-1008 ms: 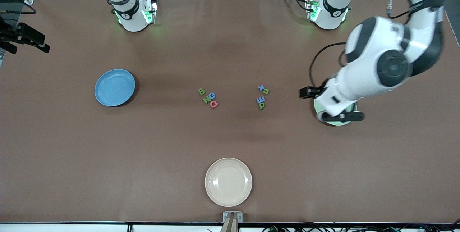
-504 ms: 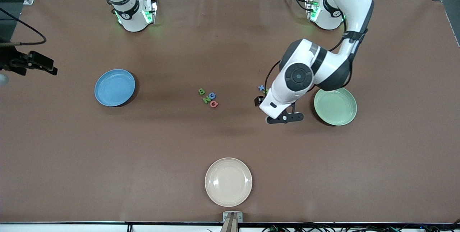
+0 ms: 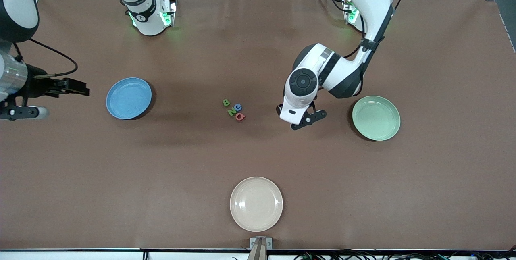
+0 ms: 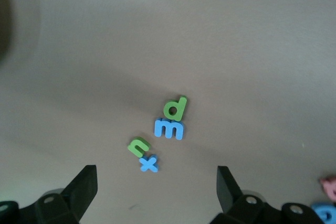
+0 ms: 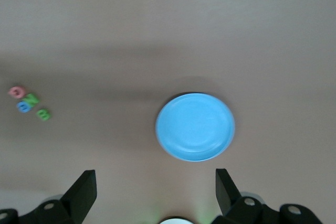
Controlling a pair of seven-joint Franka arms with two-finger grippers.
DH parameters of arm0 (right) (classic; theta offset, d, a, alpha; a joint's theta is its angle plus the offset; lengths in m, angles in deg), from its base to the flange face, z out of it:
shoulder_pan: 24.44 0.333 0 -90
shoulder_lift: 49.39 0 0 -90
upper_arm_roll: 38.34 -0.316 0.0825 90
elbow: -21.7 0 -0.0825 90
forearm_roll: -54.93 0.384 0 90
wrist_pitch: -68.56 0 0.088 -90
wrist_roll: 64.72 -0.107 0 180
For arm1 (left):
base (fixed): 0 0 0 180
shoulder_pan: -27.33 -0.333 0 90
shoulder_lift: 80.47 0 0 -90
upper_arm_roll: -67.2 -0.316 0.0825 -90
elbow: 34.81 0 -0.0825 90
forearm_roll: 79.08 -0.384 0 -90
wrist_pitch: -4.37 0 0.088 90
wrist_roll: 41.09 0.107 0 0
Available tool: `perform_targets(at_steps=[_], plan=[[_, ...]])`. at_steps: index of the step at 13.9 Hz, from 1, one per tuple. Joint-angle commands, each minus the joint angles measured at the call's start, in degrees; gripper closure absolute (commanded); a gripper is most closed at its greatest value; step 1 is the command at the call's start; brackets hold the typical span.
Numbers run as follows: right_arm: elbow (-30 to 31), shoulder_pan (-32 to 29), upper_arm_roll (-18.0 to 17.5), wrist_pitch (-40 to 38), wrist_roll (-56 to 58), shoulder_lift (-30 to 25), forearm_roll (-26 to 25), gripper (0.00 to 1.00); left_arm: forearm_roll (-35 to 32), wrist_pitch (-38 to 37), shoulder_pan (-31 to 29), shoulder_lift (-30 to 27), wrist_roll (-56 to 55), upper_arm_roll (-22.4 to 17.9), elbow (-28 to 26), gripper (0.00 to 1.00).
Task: Sort uppercase to blue plate, lowercase to green plate
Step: 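Move the left gripper to the blue x while the right gripper reaches the B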
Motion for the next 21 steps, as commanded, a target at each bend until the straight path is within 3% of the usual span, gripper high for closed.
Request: perform_targets(at_steps=[1,5,8,11,16,21], plan=[[4.2,4.0,0.1,4.7,-1.0,-0.7,2.0,0.00,-1.9,4.5,1.5,-0.8,-6.3,-0.4,-4.4,0.01],[6.5,13.6,0.1,12.9,-6.7,1.4,2.0,0.00,-2.9,12.0,2.5,-1.6,-6.4,-0.4,-10.9,0.14],[6.6,19.6,0.1,18.3,-7.4,5.1,2.0,0.00,-2.9,13.1,3.2,-2.0,-6.4,-0.4,-13.8,0.21],[7.6,24.0,0.1,21.1,-8.1,7.4,1.9,0.00,-2.9,14.2,3.4,-2.0,-6.5,-0.3,-14.5,0.22],[14.8,29.3,0.2,27.8,-8.3,7.0,1.1,0.00,-2.8,14.3,3.5,-1.6,-7.0,0.0,-15.2,0.26],[24.3,32.8,0.2,41.5,-12.7,6.7,1.1,0.01,-2.8,17.2,4.1,-0.9,-8.3,0.0,-16.9,0.27]])
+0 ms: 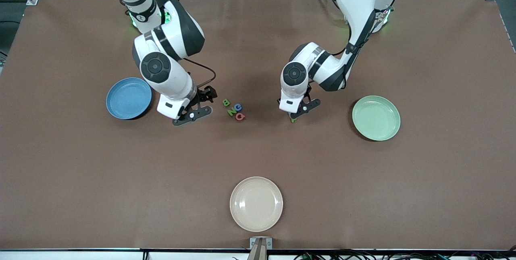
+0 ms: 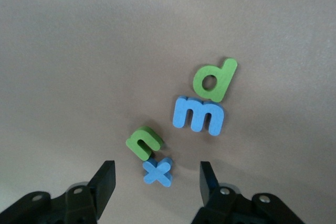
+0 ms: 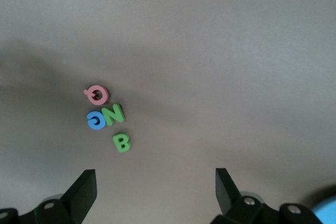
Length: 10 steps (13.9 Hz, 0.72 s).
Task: Sort uppercase to blue plate, lowercase to green plate
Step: 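Move the left gripper to the blue x while the right gripper reaches the B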
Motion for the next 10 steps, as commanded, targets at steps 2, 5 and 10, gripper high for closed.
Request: perform_targets(at_steps=[2,5,10], plan=[[7.9,3.3,0.6,9.9,-4.8,-1.4,-0.6,0.01,-1.1,4.8,1.3,-0.5,-4.1,-0.1,-3.4,0.28],[9.6,4.4,0.5,12.7,-4.8,-0.4,-0.6,0.04,-1.1,4.9,1.3,-0.2,-4.2,-0.1,-3.4,0.32],[10.6,7.0,0.5,16.8,-4.7,3.1,-0.6,0.13,-1.1,4.9,1.5,0.3,-4.4,-0.1,-3.4,0.55]])
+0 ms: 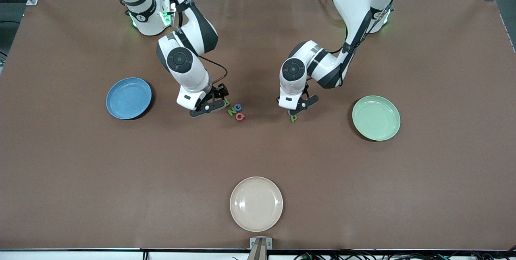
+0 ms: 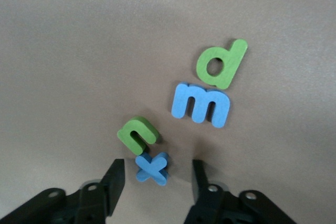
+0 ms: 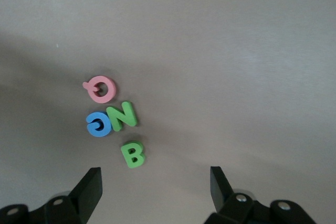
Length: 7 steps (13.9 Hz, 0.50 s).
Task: Sort uppercase to blue plate, lowercase to green plate
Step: 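Grasp the blue x with the left gripper while the right gripper grasps the B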
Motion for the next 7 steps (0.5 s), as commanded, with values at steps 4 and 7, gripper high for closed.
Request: perform_targets(at_steps=[4,7], plan=[[0.4,2.1,0.6,3.7,-0.8,4.2,-1.4,0.17,-1.1,2.1,1.0,0.7,-1.6,-0.2,-0.6,0.72],[0.3,2.8,0.6,5.2,-0.8,5.7,-1.4,0.17,-1.1,2.1,1.0,0.5,-1.6,-0.2,-0.3,0.83]])
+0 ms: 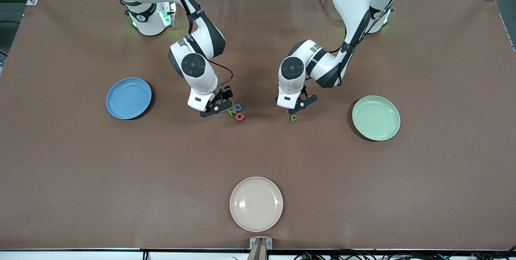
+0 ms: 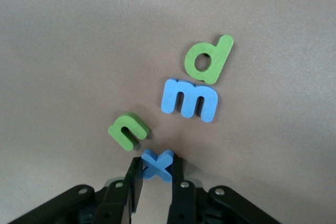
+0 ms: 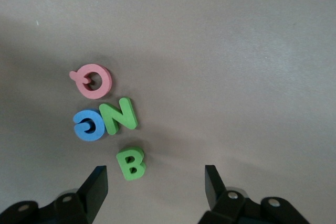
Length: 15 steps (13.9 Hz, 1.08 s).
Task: Sort uppercase to blue plate, lowercase to green plate
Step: 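Grasp the blue x with the left gripper while the right gripper grasps the B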
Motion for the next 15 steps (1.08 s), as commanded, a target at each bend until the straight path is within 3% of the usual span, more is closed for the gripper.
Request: perform_targets(at_steps=[1,4,7,11,15], plan=[[-0.1,1.1,0.6,1.0,-0.7,1.0,-0.7,0.17,-1.0,1.0,0.4,0.2,-1.5,-0.2,-0.1,0.84],[0.0,1.3,0.5,1.0,-0.8,1.5,-0.7,0.18,-0.4,-0.5,0.2,-2.7,-1.2,-0.1,0.1,0.89],[0.0,2.1,0.5,1.1,-0.8,2.2,-0.7,0.18,0.2,-8.9,-0.5,-8.0,0.8,-0.1,0.9,0.92],[-0.1,3.8,0.5,1.2,-0.8,2.3,-0.7,0.19,2.3,-20.9,-5.8,-16.6,16.5,-0.2,-0.6,0.93],[-0.1,4.2,0.5,1.4,-0.8,2.5,-0.8,0.21,0.9,-22.5,-14.1,-23.3,31.7,-0.3,-8.1,0.94]])
